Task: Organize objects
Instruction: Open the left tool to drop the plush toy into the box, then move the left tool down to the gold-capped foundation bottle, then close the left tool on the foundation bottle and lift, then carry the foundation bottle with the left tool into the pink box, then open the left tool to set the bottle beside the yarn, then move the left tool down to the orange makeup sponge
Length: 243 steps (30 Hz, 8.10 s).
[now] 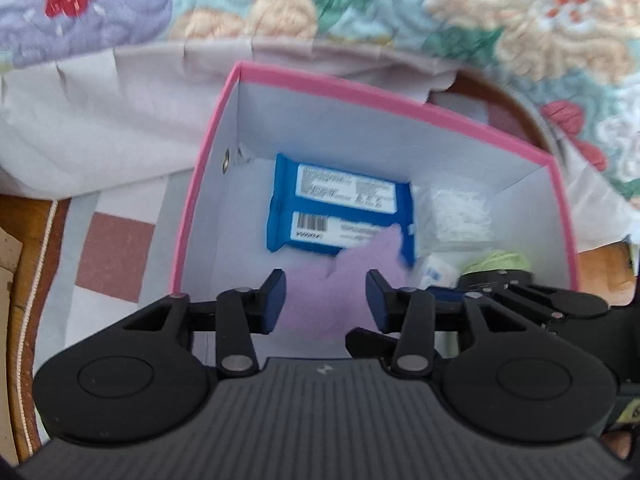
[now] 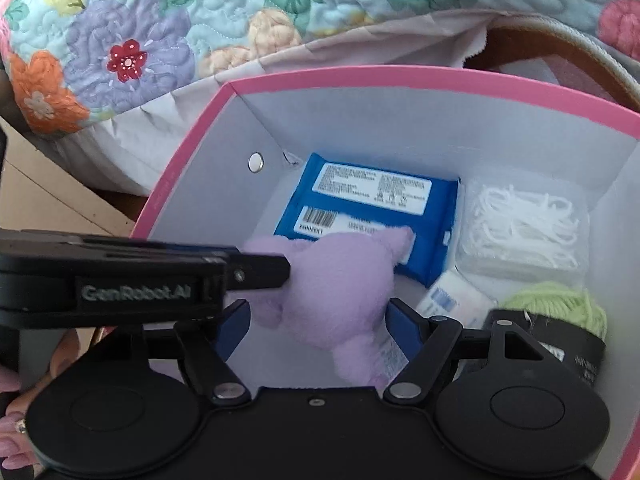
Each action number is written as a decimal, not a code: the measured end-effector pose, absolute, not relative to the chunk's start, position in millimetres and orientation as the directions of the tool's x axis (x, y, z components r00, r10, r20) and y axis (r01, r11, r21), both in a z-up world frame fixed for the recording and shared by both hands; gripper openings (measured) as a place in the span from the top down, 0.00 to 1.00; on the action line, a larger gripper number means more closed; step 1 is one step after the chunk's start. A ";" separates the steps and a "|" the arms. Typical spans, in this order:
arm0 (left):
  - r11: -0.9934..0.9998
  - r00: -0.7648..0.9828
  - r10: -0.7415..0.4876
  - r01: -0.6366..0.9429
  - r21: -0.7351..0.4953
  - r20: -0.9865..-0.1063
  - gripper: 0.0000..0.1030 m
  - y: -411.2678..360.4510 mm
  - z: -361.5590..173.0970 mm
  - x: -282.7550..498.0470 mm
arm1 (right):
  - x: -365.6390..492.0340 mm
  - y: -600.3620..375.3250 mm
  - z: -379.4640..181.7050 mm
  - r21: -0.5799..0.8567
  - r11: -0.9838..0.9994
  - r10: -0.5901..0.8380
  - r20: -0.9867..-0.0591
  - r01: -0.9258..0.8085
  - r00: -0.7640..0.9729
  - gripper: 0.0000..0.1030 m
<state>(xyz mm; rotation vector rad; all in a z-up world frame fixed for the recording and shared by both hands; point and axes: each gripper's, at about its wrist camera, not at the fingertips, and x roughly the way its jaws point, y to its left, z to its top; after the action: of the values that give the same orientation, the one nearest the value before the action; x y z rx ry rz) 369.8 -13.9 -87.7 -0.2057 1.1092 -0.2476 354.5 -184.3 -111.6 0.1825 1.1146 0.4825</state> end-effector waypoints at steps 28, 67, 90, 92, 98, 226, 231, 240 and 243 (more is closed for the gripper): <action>0.942 0.434 -0.318 0.246 -0.229 -0.843 0.48 28.3 71.9 199.1 | 147.4 -166.8 61.5 0.186 0.750 0.554 -0.701 -0.635 0.449 0.23; 0.854 0.445 -0.449 -0.042 -0.519 -0.774 0.43 41.9 -104.3 207.0 | 193.8 -107.3 -99.3 -0.076 0.689 0.376 -0.813 -0.721 0.444 0.26; 0.763 0.401 -0.574 -0.055 -0.644 -0.714 0.74 43.0 -162.3 200.3 | 171.4 -108.6 -136.3 0.088 0.872 0.345 -0.809 -0.482 0.476 0.61; 0.757 0.388 -0.585 -0.056 -0.652 -0.712 0.74 40.8 -163.9 196.7 | 160.1 -107.5 -138.1 0.070 0.879 0.324 -0.813 -0.471 0.484 0.61; 0.733 0.371 -0.608 -0.078 -0.676 -0.702 0.74 40.5 -167.2 193.5 | 152.5 -120.1 -138.0 0.159 0.914 0.328 -0.832 -0.373 0.447 0.60; 0.916 0.403 -0.373 0.020 -0.400 -0.836 0.56 -38.2 -68.1 359.6 | 311.1 -224.8 -82.9 0.309 0.921 0.385 -0.806 -0.236 0.450 0.41; 0.921 0.389 -0.364 0.016 -0.389 -0.846 0.50 -25.7 -38.0 336.3 | 284.0 -220.8 -50.7 0.260 0.918 0.380 -0.791 -0.299 0.480 0.40; 0.948 0.398 -0.317 0.098 -0.303 -0.861 0.38 -15.5 27.7 282.1 | 233.5 -215.8 22.5 0.230 0.891 0.421 -0.741 -0.392 0.523 0.38; 0.943 0.383 -0.333 0.141 -0.301 -0.862 0.37 -15.2 47.4 262.9 | 212.7 -212.9 41.1 0.230 0.875 0.445 -0.728 -0.427 0.521 0.38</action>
<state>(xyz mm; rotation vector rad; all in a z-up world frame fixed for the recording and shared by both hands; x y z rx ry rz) 262.9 -15.2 47.4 -0.1896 1.1402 -0.3042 212.7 -212.9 41.1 0.0228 0.8797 0.5226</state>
